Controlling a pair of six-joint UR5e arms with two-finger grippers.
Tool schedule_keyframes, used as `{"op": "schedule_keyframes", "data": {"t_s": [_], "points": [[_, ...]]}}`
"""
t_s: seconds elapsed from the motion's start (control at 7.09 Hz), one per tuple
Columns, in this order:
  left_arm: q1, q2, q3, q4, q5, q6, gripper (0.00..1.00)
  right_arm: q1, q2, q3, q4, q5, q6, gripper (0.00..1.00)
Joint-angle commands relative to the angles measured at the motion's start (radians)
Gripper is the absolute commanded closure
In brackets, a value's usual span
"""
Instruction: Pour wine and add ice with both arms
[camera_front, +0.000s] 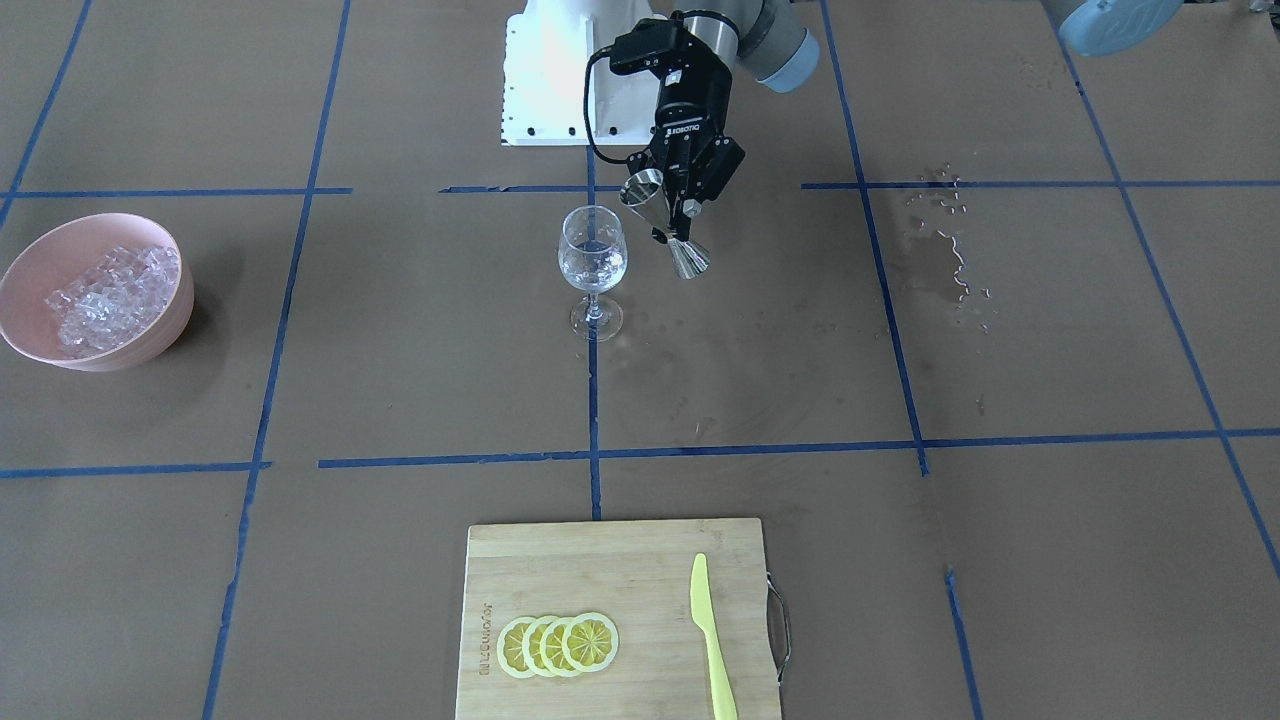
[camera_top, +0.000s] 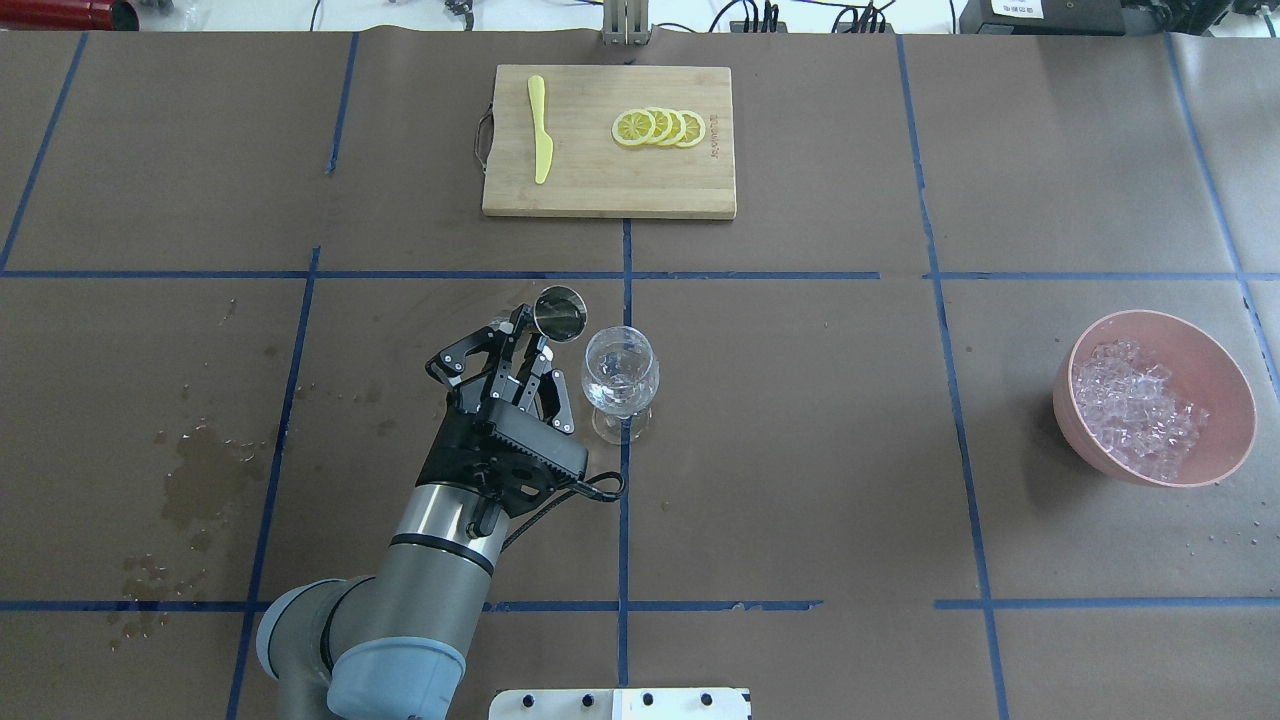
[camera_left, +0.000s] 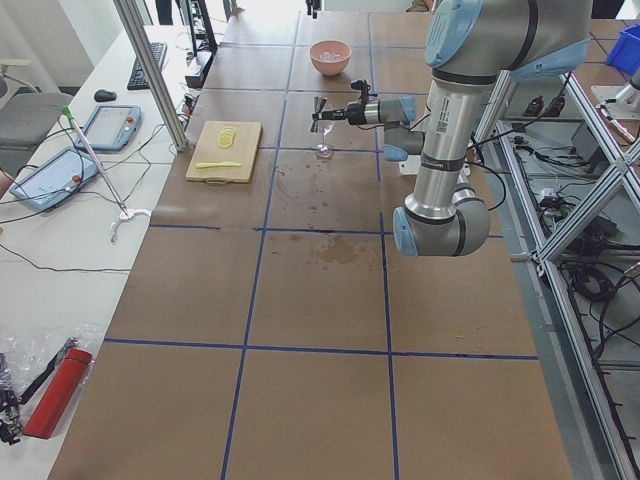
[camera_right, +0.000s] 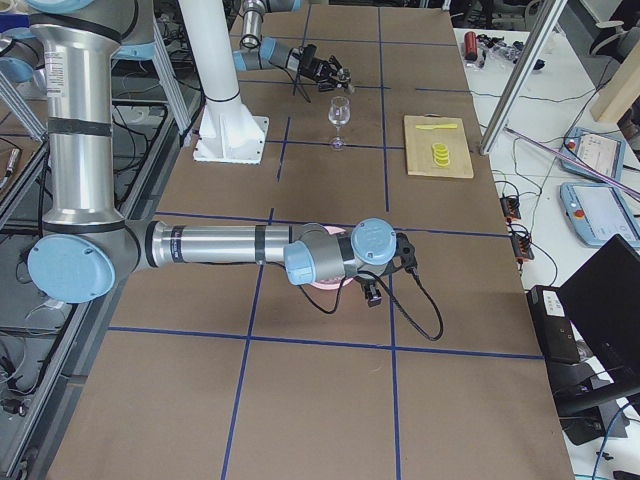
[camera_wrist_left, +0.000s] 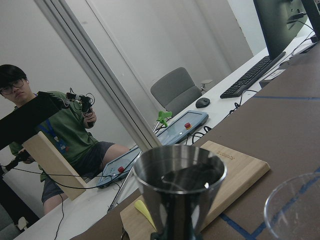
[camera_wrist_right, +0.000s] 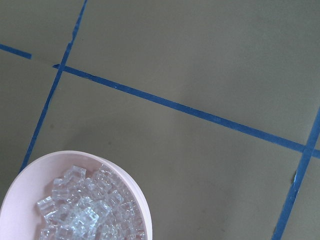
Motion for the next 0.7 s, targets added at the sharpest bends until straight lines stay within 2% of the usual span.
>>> {"op": "schedule_keyframes", "data": {"t_s": [0.0, 0.28, 0.56], "points": [[-0.008, -0.019, 0.000, 0.048, 0.000, 0.133, 1.00, -0.001, -0.001, -0.009, -0.001, -0.001, 0.001, 0.00], [-0.022, -0.038, 0.000, 0.085, -0.003, 0.252, 1.00, -0.001, 0.001, -0.011, 0.001, 0.000, 0.001, 0.00], [-0.019, -0.041, 0.000, 0.177, -0.003, 0.318, 1.00, -0.001, 0.001, -0.009, 0.001, 0.000, 0.001, 0.00]]}}
